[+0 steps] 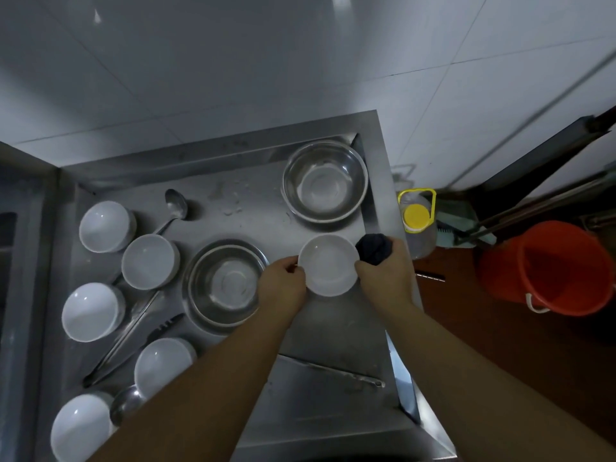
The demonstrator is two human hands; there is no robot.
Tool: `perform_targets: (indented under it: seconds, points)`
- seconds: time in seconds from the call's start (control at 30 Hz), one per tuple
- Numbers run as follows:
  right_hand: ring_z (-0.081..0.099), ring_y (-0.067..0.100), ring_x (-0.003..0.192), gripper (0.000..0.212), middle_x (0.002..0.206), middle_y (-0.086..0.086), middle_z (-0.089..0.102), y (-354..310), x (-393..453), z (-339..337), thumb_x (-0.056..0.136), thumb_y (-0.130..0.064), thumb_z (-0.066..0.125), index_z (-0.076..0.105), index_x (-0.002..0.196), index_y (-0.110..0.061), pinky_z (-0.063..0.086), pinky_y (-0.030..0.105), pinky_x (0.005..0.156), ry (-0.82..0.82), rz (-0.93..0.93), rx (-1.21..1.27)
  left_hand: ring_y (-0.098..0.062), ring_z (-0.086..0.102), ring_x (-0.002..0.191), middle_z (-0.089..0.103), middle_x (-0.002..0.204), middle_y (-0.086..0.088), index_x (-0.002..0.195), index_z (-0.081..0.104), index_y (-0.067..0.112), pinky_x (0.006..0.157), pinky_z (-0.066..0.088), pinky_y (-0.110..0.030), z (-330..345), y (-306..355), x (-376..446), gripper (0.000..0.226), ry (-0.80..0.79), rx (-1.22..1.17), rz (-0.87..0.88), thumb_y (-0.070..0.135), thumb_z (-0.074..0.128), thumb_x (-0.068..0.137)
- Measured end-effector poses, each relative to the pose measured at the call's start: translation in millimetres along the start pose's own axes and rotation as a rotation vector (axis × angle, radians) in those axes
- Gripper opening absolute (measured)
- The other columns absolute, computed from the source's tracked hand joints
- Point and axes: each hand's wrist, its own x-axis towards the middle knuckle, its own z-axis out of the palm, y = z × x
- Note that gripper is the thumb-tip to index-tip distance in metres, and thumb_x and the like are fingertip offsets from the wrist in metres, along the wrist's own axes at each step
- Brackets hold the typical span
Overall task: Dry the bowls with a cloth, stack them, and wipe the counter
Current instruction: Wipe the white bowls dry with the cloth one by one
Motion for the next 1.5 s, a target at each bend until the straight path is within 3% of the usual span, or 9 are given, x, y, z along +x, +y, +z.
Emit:
perform_targets:
  seconds: [0.2, 0.33, 0.47, 0.63, 0.73, 0.93, 1.2, 1.33, 1.5]
  points:
    - [0.052, -0.002, 0.064, 0.041, 0.080, -0.009, 0.055, 3.9, -1.8, -6.9, 0.076, -0.001, 0.077, 0.053, 0.105, -0.018, 0.041, 0.016, 0.057, 0.083, 0.003, 0.030, -0.030, 0.073, 0.073, 0.075, 0.070, -0.005, 0.083, 0.081, 0.015, 0.068, 0.062, -0.043, -1.7, 3.4, 4.6, 0.021, 0.012, 0.146, 0.058, 0.017, 0.060, 0.085]
    - [0.058, 0.017, 0.072, 0.038, 0.088, 0.007, 0.064, 10.3, -8.1, -18.0, 0.075, -0.009, 0.076, 0.054, 0.102, -0.024, 0.049, 0.037, 0.067, 0.137, 0.012, -0.015, -0.031, 0.072, 0.070, 0.073, 0.067, -0.009, 0.077, 0.080, 0.012, 0.064, 0.060, -0.043, -2.4, 1.4, 5.1, 0.022, 0.009, 0.220, 0.071, 0.020, 0.061, 0.085]
    - [0.061, 0.022, 0.077, 0.041, 0.088, 0.002, 0.063, 18.6, -19.5, -26.9, 0.077, -0.013, 0.077, 0.052, 0.106, -0.027, 0.049, 0.041, 0.068, 0.127, 0.009, -0.045, -0.030, 0.072, 0.081, 0.078, 0.083, -0.008, 0.095, 0.083, 0.015, 0.077, 0.063, -0.043, -1.5, 1.8, 3.1, 0.026, -0.003, 0.257, 0.102, 0.014, 0.057, 0.089]
    - [0.061, 0.023, 0.079, 0.037, 0.087, 0.004, 0.062, 27.2, -46.6, -34.8, 0.078, -0.008, 0.076, 0.055, 0.107, -0.018, 0.049, 0.040, 0.070, 0.080, -0.015, -0.086, -0.033, 0.066, 0.123, 0.069, 0.137, -0.010, 0.139, 0.068, 0.015, 0.108, 0.053, -0.045, -15.3, 3.4, -7.4, 0.043, 0.006, 0.265, 0.085, 0.016, 0.058, 0.097]
    - [0.053, 0.008, 0.069, 0.031, 0.082, 0.001, 0.058, 27.8, -64.2, -34.7, 0.079, -0.003, 0.075, 0.053, 0.100, -0.011, 0.042, 0.022, 0.061, 0.058, -0.068, -0.088, -0.029, 0.067, 0.119, 0.070, 0.136, -0.008, 0.139, 0.067, 0.017, 0.107, 0.053, -0.041, -34.9, -3.5, -22.6, 0.042, 0.014, 0.274, 0.111, 0.019, 0.060, 0.097]
    - [0.057, 0.024, 0.071, 0.036, 0.075, 0.002, 0.054, 17.2, -104.6, -11.2, 0.078, -0.002, 0.075, 0.050, 0.086, -0.027, 0.039, 0.036, 0.060, -0.051, -0.086, -0.102, -0.028, 0.069, 0.107, 0.074, 0.118, -0.009, 0.124, 0.072, 0.014, 0.083, 0.044, -0.027, -84.4, -40.2, -61.9, 0.031, -0.022, 0.354, 0.163, 0.021, 0.061, 0.095]
    - [0.056, 0.004, 0.076, 0.033, 0.087, -0.010, 0.061, -3.4, -163.4, 63.7, 0.084, -0.010, 0.069, 0.052, 0.092, -0.037, 0.039, 0.021, 0.060, -0.278, -0.264, -0.349, -0.029, 0.069, 0.103, 0.072, 0.116, -0.009, 0.119, 0.071, 0.017, 0.087, 0.057, -0.040, -169.4, -123.0, -82.3, 0.030, -0.048, 0.413, 0.132, 0.019, 0.057, 0.093]
    - [0.059, 0.005, 0.078, 0.032, 0.089, -0.010, 0.063, -9.2, -194.7, 108.9, 0.084, -0.013, 0.071, 0.053, 0.097, -0.036, 0.044, 0.027, 0.061, -0.357, -0.304, -0.429, -0.026, 0.062, 0.123, 0.062, 0.141, -0.007, 0.146, 0.058, 0.019, 0.103, 0.051, -0.037, -213.6, -180.4, -79.6, 0.046, -0.098, 0.514, 0.095, 0.028, 0.056, 0.101]
    - [0.060, 0.019, 0.077, 0.027, 0.091, -0.001, 0.061, -2.8, -233.4, 166.0, 0.083, -0.009, 0.065, 0.056, 0.102, -0.025, 0.052, 0.037, 0.063, -0.376, -0.335, -0.581, -0.028, 0.060, 0.125, 0.059, 0.141, -0.010, 0.144, 0.059, 0.017, 0.101, 0.051, -0.038, -264.8, -231.5, -65.5, 0.046, -0.136, 0.603, 0.106, 0.026, 0.057, 0.099]
